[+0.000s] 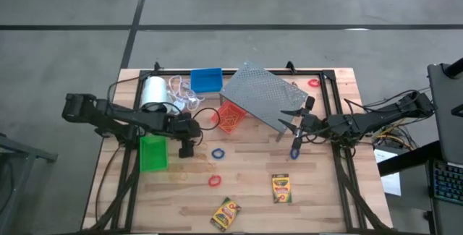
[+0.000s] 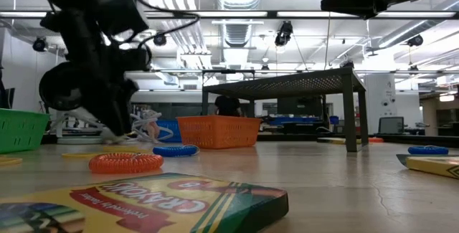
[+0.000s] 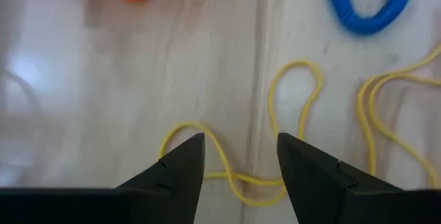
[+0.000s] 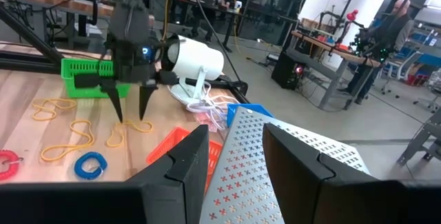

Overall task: Pick & Place Office Desk Supplies
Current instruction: Put the yellow rubber band into the orange bin

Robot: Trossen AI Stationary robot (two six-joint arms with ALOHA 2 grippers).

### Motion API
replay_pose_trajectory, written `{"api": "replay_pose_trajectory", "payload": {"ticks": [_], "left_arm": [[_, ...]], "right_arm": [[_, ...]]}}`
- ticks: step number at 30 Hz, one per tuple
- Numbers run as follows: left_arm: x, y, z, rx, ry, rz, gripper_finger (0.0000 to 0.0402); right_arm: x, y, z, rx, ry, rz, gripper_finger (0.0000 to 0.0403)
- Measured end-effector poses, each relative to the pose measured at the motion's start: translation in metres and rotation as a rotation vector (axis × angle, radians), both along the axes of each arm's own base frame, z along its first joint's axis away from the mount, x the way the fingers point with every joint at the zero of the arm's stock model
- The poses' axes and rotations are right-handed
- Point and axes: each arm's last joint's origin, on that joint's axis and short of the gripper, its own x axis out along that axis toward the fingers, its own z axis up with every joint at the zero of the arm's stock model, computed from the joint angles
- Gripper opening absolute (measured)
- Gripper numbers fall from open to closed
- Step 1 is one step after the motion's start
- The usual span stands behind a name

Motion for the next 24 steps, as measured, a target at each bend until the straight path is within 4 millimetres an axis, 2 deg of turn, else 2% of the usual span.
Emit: {"api": "replay_pose_trajectory", "payload": {"ticks": [6, 12, 24], "left_arm": [[-0.001, -0.007, 0.005, -0.05, -0.021, -0.048, 0.0184], [0.0, -0.019, -0.003, -0.048, 0.02, -0.102, 0.0184], [0.007, -0.02, -0.025, -0.028, 0.119, -0.093, 0.0184]], "right_arm": [[0.0, 0.0, 0.0, 0.001, 0.001, 0.0, 0.0137], [0.0, 0.0, 0.0, 0.002, 0.001, 0.0, 0.0137], [0.0, 0.0, 0.0, 0.0, 0.001, 0.0, 0.0137]]}}
